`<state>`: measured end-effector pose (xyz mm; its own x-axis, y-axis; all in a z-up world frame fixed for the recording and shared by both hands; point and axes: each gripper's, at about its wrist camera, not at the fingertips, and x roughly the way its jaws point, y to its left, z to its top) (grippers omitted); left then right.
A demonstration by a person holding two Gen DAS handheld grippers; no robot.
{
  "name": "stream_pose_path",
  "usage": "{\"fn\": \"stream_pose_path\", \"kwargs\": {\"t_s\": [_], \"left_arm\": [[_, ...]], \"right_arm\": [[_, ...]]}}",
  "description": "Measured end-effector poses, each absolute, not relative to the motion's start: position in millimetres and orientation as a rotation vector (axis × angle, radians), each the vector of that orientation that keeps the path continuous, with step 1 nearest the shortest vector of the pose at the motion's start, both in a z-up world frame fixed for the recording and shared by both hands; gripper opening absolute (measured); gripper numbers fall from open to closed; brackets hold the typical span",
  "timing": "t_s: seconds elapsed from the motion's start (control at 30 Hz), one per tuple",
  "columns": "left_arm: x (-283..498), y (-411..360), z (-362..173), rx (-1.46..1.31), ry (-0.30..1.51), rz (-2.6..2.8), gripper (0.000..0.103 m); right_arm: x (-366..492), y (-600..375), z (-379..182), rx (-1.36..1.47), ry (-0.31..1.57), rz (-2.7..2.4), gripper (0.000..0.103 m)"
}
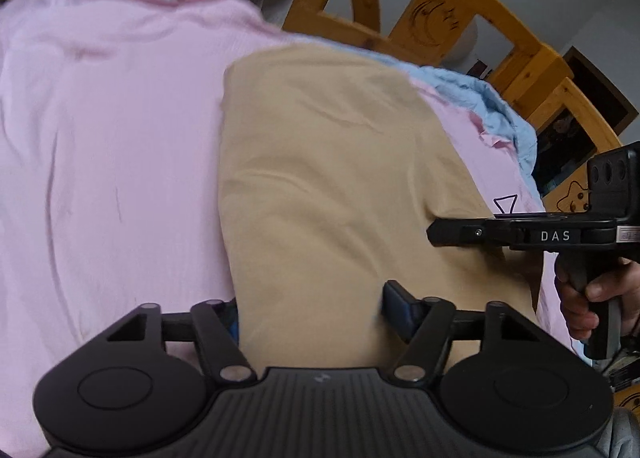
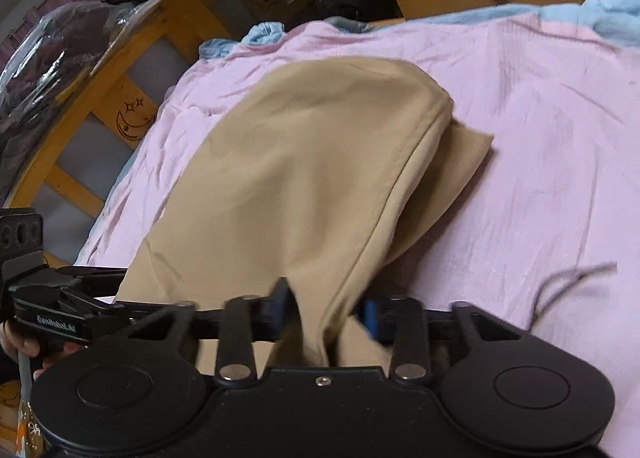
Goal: Fold large clothes
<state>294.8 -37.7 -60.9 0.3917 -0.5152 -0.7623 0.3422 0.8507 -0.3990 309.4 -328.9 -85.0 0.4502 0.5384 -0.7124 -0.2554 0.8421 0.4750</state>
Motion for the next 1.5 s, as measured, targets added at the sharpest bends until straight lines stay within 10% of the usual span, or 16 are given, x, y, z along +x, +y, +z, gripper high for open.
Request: {"fn": "stream_pose_path", "kwargs": {"t_s": [0.4, 0.67, 1.5], "left_arm": [[323.3, 23.0, 7.3, -0.142, 0.906, -0.475, 0.066], [363.1, 59.5, -42.4, -0.151, 0.977, -0.329, 0.071], [214.5, 82.2, 57.4, -0.048, 0.59, -0.143, 0.102]], "right_arm": [[329.5, -279.7, -18.1, 0.337, 0.803, 0.569, 0.02], [391.1, -207.9, -51.5, 0.247, 0.859, 0.53, 0.024], [231.5, -207.9, 7.7, 0.184, 0.501, 0.278, 0.089]]}}
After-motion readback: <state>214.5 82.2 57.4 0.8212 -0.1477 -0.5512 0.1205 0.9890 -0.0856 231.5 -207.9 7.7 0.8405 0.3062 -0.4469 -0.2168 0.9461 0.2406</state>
